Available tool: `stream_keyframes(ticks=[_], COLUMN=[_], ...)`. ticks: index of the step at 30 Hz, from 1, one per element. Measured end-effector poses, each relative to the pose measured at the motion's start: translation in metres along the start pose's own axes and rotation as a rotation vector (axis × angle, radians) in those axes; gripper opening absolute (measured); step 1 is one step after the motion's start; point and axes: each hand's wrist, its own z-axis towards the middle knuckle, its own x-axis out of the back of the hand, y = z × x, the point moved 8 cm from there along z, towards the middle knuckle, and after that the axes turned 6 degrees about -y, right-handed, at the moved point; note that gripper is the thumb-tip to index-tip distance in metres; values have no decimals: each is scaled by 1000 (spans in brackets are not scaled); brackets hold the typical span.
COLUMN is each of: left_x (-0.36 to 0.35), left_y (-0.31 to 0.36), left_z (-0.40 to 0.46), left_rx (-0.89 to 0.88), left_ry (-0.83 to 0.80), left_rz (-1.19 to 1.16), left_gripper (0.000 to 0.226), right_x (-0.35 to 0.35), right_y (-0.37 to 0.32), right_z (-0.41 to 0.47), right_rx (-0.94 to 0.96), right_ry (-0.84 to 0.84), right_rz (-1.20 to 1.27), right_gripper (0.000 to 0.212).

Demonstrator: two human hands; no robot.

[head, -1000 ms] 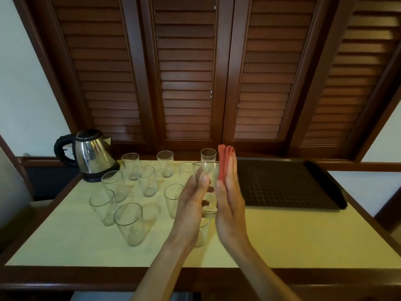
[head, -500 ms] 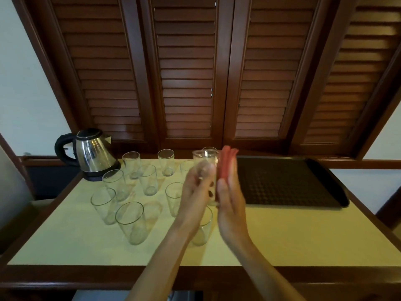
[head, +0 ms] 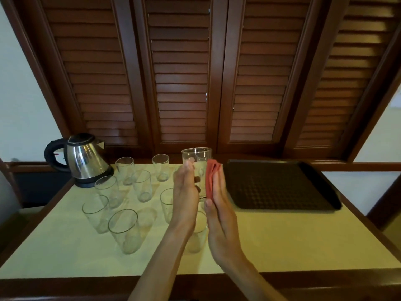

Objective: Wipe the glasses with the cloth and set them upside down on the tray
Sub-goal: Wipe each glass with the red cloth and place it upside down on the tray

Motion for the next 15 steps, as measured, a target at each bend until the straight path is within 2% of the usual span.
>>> stream_keyframes(ticks=[3, 5, 7, 9, 10, 13, 15], left_x=[-12, -18, -7, 8, 9, -11, -13], left_y=[-13, -19, -13, -3, -1, -17, -19], left_z=[-9, -16, -7, 5, 6, -8, -11], left_rx=[20, 11, -29, -55, -55, 60, 114], left_ry=[-121, -167, -119, -36, -31, -133, -134], left_rz=[107, 74, -9, -26, 1, 31, -3], left_gripper=[68, 75, 74, 84, 82, 54, 54], right_x=[21, 30, 16, -4, -3, 24, 25], right_y=[8, 2, -1, -2, 1, 13, 9], right_z=[21, 35, 23, 7, 6, 34, 39], right_rx=[-33, -49, -33, -5, 4, -91, -97], right_ry=[62, 75, 11, -64, -60, 50, 56], right_rz=[118, 150, 75, 28, 20, 49, 58], right_gripper=[56, 57, 56, 54, 53, 55, 57])
